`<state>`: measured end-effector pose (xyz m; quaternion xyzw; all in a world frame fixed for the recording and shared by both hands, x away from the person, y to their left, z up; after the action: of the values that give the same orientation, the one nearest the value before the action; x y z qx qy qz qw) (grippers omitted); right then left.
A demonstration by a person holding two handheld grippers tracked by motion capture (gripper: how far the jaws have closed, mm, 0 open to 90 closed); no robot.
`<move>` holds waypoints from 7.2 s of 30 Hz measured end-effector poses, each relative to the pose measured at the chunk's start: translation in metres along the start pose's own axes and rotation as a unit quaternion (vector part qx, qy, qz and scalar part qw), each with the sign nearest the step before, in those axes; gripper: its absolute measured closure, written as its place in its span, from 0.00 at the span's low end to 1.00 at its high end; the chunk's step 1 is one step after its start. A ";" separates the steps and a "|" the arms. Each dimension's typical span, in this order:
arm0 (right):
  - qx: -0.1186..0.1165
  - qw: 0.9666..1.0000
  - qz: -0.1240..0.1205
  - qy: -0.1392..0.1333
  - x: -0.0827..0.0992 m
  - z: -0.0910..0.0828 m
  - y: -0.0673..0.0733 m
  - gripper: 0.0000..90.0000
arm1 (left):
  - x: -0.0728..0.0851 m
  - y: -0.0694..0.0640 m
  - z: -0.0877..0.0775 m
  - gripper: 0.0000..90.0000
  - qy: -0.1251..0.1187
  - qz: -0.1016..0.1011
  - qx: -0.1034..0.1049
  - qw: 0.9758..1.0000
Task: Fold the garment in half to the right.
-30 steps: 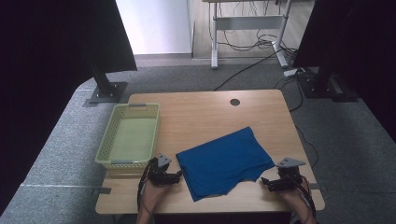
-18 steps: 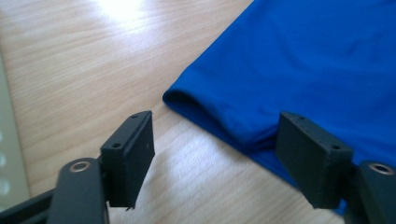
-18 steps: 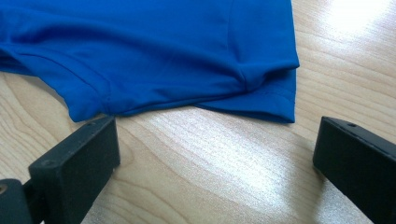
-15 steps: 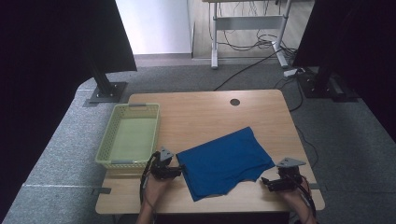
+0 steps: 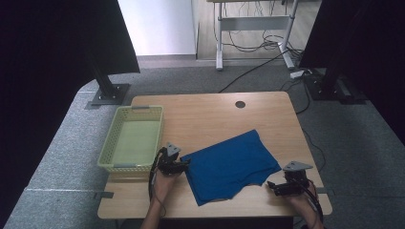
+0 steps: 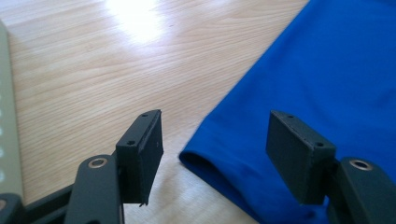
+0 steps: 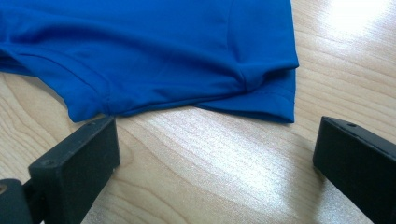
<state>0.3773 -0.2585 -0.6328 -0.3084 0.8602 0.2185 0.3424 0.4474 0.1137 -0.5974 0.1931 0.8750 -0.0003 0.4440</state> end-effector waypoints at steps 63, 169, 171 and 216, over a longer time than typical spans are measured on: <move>-0.163 0.978 -0.128 0.000 -0.057 0.057 0.130 0.12 | 0.012 0.004 0.021 0.37 0.017 -0.020 -0.013 1.000; -0.203 0.970 -0.132 0.020 -0.067 0.096 0.186 0.91 | -0.005 -0.043 0.022 0.91 -0.008 0.059 0.043 0.997; -0.210 0.968 -0.136 0.022 -0.067 0.099 0.192 0.91 | -0.001 -0.038 0.018 0.91 -0.007 0.059 0.041 0.997; -0.220 0.967 -0.125 0.014 -0.062 0.090 0.189 0.91 | 0.000 -0.039 0.015 0.92 -0.012 0.082 0.039 0.996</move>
<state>0.3252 -0.0465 -0.6173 -0.4839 0.7505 0.3537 0.2784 0.4462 0.0749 -0.6133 0.2815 0.8500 -0.0002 0.4453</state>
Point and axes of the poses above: each handheld gripper's, and its own axes: z roughly forward along the jaws, x roughly out of its underside, y roughly to its left, the point moved 10 cm from there along z, roughly forward along the jaws, and after that the axes turned 13 degrees about -x, right-handed, at the moved point
